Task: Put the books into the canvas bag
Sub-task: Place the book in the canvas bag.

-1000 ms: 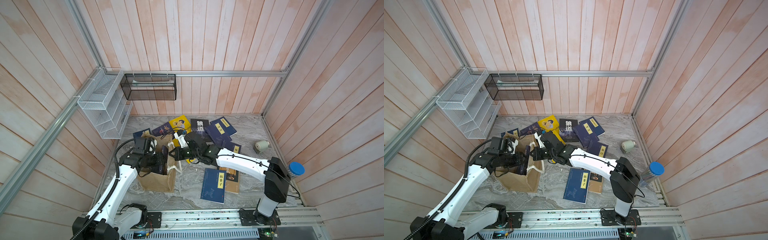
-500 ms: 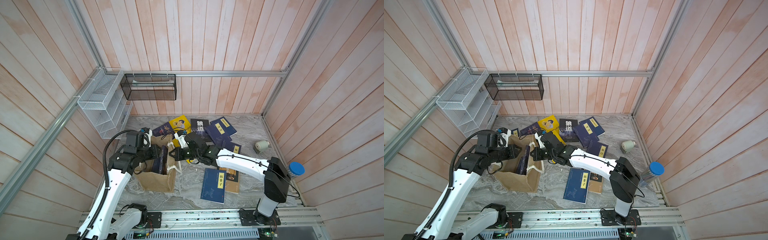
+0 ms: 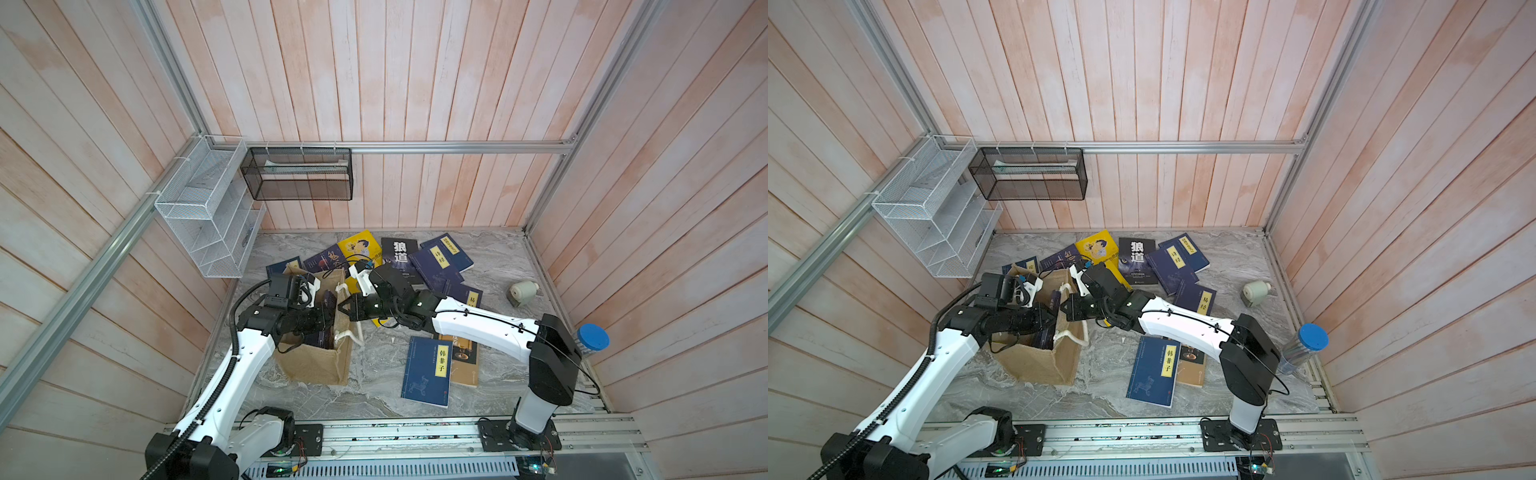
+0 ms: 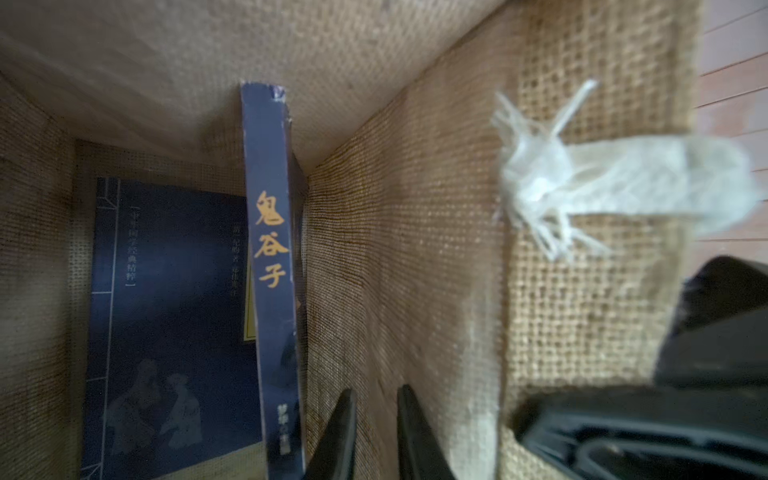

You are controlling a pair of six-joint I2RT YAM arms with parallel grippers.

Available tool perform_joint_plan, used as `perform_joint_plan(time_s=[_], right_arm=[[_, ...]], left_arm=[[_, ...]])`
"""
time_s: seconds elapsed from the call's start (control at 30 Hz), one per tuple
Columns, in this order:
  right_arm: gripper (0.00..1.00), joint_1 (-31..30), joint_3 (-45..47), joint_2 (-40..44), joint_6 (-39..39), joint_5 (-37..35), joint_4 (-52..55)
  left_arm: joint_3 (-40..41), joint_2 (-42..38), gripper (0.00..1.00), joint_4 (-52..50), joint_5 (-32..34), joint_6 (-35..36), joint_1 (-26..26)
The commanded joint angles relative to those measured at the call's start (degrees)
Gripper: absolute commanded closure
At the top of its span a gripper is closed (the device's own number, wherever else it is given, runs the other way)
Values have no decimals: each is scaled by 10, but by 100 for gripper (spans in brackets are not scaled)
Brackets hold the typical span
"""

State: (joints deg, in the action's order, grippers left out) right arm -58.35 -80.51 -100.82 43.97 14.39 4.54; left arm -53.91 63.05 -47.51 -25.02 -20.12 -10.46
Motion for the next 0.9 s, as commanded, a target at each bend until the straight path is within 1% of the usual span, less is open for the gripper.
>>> perform_joint_plan(time_s=[0.0, 0.17, 0.27, 0.37, 0.5, 0.63, 0.67, 0.73, 0.87], right_arm=[[100, 3, -11, 17, 4, -18, 3], [100, 3, -12, 22, 6, -30, 11], [100, 4, -9, 28, 6, -38, 14], [100, 3, -4, 33, 8, -44, 14], [100, 3, -1, 34, 11, -41, 14], [100, 3, -1, 35, 13, -39, 14], [97, 2, -2, 34, 14, -39, 14], [88, 3, -6, 35, 13, -38, 16], [76, 3, -21, 37, 12, -43, 33]], left_arm=[[6, 26, 73, 0, 29, 12, 11], [-1, 58, 62, -11, 66, 3, 32], [-5, 65, 55, -15, 87, -2, 57], [-13, 66, 52, -20, 96, -1, 77], [-26, 53, 49, -25, 105, 11, 81], [-39, 36, 50, -34, 103, 22, 83], [-43, 32, 50, -37, 98, 25, 83], [-55, 23, 50, -44, 81, 35, 84], [-81, -1, 49, -50, 52, 46, 83]])
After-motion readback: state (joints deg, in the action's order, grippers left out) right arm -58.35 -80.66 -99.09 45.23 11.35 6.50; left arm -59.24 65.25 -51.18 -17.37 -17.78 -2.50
